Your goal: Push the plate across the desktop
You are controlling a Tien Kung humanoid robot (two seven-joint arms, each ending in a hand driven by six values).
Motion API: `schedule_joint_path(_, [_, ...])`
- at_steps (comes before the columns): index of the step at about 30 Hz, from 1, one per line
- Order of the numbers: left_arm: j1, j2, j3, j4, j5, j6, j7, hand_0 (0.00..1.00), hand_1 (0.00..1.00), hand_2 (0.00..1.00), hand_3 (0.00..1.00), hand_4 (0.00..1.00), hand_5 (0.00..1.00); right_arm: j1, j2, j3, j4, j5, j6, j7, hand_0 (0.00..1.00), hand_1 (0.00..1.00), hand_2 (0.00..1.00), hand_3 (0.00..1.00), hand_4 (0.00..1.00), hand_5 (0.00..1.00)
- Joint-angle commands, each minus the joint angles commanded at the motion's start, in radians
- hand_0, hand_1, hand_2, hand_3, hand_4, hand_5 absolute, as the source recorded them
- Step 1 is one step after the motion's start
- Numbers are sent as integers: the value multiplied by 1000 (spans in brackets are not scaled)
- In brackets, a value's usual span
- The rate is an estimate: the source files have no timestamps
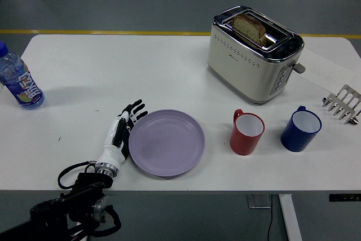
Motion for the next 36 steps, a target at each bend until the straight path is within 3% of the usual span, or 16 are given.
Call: schedule_joint_path(36, [-28, -4, 30, -24, 10, -8, 0, 769, 809, 875, 827, 452, 998, 6, 0, -9, -2, 12, -2, 5, 572, 534, 611, 604, 117, 600])
